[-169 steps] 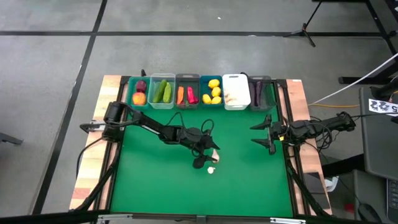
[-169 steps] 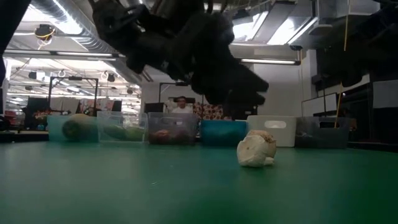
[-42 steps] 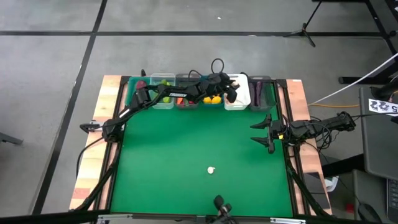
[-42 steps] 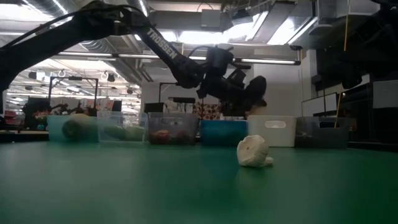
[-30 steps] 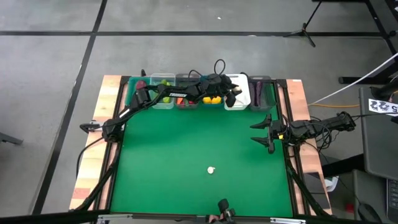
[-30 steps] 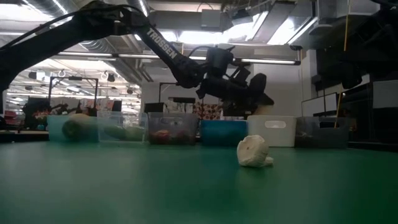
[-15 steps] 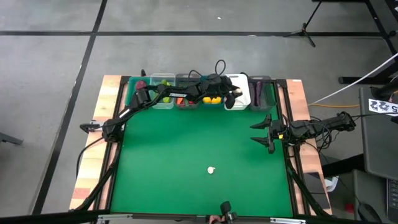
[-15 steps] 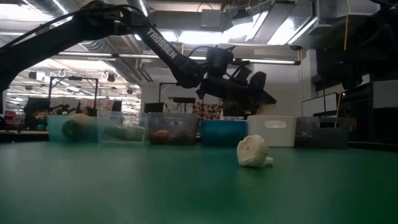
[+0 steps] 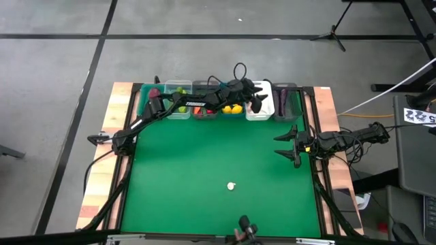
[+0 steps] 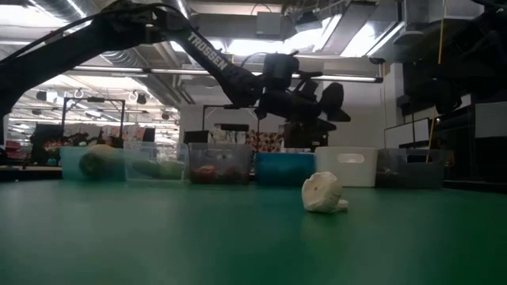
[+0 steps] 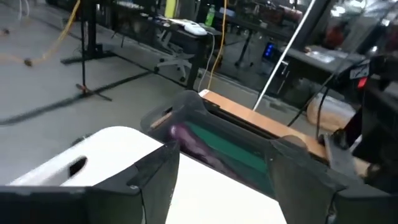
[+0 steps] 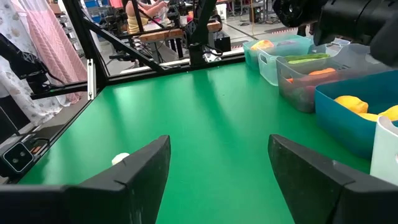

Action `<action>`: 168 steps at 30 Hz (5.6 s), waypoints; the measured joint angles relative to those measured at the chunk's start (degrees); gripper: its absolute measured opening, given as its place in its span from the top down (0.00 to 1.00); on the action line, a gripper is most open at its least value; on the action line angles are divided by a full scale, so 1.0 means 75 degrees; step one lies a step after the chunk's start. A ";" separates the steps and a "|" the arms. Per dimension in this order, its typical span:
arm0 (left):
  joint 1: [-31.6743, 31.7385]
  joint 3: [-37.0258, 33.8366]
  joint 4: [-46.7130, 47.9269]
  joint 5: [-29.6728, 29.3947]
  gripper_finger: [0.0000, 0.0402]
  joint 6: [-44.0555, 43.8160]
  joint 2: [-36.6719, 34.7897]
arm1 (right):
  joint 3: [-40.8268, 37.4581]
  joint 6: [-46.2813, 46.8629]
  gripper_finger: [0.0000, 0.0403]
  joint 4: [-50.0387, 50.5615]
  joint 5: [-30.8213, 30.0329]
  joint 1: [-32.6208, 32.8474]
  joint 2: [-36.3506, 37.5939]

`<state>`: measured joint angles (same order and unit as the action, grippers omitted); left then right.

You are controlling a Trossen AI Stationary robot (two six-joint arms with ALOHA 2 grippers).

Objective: Sort produce into baskets
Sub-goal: Put the garlic into the white bin

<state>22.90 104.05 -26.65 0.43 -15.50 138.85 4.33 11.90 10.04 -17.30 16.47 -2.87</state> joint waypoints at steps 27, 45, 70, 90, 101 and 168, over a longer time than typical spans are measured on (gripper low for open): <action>-0.2380 0.0023 0.7524 0.4464 0.41 0.2518 -0.3173 | -0.0002 0.0038 0.33 0.0005 0.0062 0.0001 0.0000; -0.5137 -0.3241 0.4730 -0.0149 0.41 0.0853 -0.3491 | -0.0002 0.0184 0.33 -0.0026 0.0061 0.0002 0.0000; -0.5150 -0.6038 -0.0548 -0.1285 0.40 0.0531 -0.2477 | -0.0002 0.0265 0.33 -0.0070 0.0058 0.0003 0.0003; -0.5071 -0.6035 -0.0356 -0.1288 0.40 0.0241 -0.2410 | -0.0002 0.0263 0.33 -0.0064 0.0058 0.0002 0.0003; -0.5051 -0.6015 0.0113 -0.1608 0.41 -0.0589 -0.2435 | -0.0002 0.0262 0.33 -0.0061 0.0058 0.0002 0.0003; -0.1102 -0.1347 -0.0519 -0.1330 0.69 0.0304 -0.0860 | -0.0002 0.0356 0.33 -0.0058 0.0045 0.0003 0.0003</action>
<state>14.63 93.95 -30.54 -9.55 -13.22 132.40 4.32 14.57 9.61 -16.96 16.49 -2.85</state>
